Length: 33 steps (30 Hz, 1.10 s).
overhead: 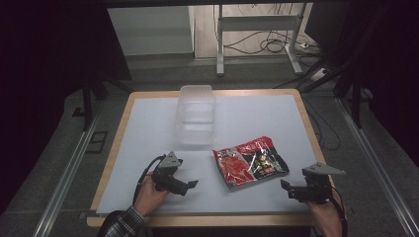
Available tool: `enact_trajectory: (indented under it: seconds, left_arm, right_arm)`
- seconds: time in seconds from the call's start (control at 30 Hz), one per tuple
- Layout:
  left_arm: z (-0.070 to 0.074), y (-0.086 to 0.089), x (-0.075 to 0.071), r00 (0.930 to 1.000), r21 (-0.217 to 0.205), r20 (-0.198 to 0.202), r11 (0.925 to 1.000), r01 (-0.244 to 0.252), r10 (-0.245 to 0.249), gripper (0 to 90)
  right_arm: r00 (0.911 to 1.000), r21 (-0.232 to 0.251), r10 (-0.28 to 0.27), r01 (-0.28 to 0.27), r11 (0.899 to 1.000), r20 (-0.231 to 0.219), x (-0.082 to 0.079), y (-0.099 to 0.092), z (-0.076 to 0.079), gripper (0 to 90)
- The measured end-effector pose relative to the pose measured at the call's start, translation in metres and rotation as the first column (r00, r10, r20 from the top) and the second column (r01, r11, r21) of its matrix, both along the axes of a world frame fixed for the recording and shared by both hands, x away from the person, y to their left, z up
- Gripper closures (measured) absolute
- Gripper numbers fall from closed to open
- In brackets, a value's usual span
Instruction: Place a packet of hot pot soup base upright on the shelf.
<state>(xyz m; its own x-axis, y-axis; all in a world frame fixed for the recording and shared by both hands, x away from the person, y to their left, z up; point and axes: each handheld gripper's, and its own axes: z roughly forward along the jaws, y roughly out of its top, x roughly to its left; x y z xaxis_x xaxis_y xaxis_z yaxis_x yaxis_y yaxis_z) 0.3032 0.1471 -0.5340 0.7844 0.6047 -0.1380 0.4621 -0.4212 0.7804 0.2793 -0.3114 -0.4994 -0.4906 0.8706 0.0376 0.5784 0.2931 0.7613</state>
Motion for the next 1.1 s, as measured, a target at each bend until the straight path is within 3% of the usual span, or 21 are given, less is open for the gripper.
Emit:
enact_trajectory:
  seconds: [0.1, 0.23, 0.4, 0.7, 0.97, 1.1]
  left_arm:
    - [0.000, -0.002, 0.000, 0.9998, 0.029, -0.022, 0.9996, -0.005, 0.005, 0.7]
    - [0.001, -0.004, -0.001, 0.9998, 0.054, -0.013, 0.9985, -0.011, 0.012, 0.9]
    - [0.001, -0.005, 0.000, 0.9996, 0.068, -0.012, 0.9973, -0.026, 0.027, 1.2]
    - [0.003, -0.010, 0.000, 1.0000, 0.075, -0.008, 0.9972, 0.003, -0.003, 1.5]
    - [0.008, -0.016, 0.002, 0.9995, 0.048, -0.003, 0.9984, 0.030, -0.030, 1.9]
    - [0.010, -0.020, 0.003, 0.9994, 0.059, 0.004, 0.9977, 0.034, -0.034, 4.7]
  right_arm:
    - [0.9999, 0.002, 0.004, -0.004, 1.000, -0.014, 0.001, -0.001, -0.003, 5.4]
    - [0.9999, 0.036, -0.004, 0.004, 0.999, 0.012, 0.001, -0.005, -0.001, 5.3]
    - [0.9999, 0.024, 0.001, -0.001, 1.000, 0.010, 0.002, -0.008, -0.002, 5.3]
    - [0.9999, 0.027, 0.010, -0.010, 1.000, -0.002, 0.003, -0.008, -0.005, 5.2]
    - [0.9998, 0.024, 0.014, -0.014, 1.000, -0.011, 0.004, -0.007, -0.006, 5.3]
    - [0.9997, 0.019, 0.016, -0.016, 1.000, -0.017, 0.004, -0.007, -0.007, 5.3]
